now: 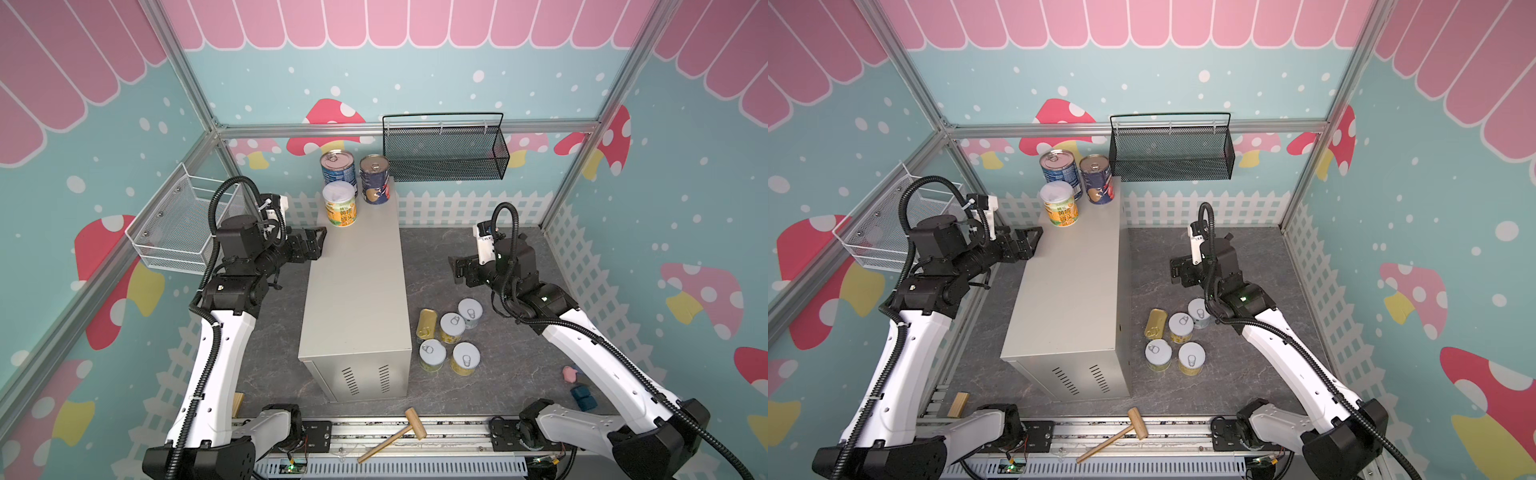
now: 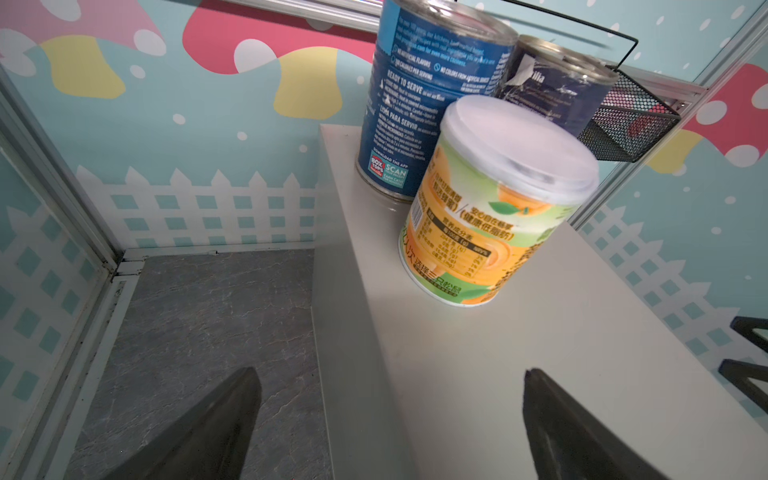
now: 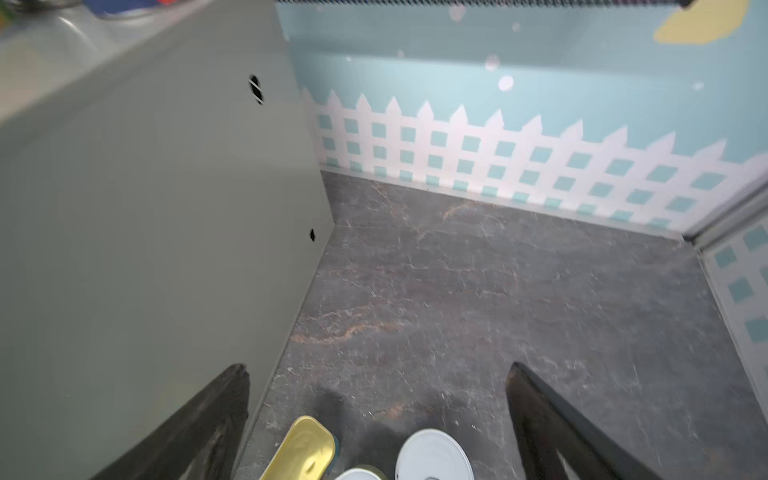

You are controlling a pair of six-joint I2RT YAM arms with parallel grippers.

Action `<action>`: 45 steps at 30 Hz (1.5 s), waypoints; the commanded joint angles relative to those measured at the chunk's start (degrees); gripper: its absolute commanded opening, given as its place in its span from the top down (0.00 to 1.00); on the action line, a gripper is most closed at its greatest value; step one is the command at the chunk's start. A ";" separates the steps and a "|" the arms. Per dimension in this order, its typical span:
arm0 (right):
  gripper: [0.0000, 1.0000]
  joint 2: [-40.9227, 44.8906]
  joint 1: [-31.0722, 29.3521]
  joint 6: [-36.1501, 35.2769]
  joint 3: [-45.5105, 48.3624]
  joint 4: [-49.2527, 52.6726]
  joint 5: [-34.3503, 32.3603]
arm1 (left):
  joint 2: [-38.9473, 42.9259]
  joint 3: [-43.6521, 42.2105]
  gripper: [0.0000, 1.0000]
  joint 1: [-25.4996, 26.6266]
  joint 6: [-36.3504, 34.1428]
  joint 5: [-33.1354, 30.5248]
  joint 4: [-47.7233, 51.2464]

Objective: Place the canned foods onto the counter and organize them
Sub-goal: 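Lower the right gripper over another white-lidded can in the cluster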

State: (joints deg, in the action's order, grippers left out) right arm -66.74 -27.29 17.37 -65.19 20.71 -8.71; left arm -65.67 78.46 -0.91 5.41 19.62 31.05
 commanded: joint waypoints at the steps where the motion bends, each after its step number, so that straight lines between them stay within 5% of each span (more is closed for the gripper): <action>1: 0.02 0.13 1.73 4.25 3.47 4.16 -1.26 | 0.78 0.58 0.01 0.47 0.04 1.21 0.34; 10: 0.04 1.17 3.84 14.58 17.51 4.83 -1.04 | 0.65 0.29 0.01 0.63 0.43 -0.02 0.42; 20: 0.04 2.11 4.17 17.35 27.74 1.77 -1.48 | 0.89 -0.40 0.01 0.63 1.26 0.29 -0.11; 45: 0.05 -10.29 6.28 12.28 27.23 -10.72 0.36 | 1.67 -1.73 0.01 0.60 0.86 -0.21 -0.81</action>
State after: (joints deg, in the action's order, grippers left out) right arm -75.96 -21.32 30.41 -35.79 13.50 -8.78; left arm -65.04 77.58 -0.56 6.26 19.68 30.59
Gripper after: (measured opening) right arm 0.954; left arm 0.994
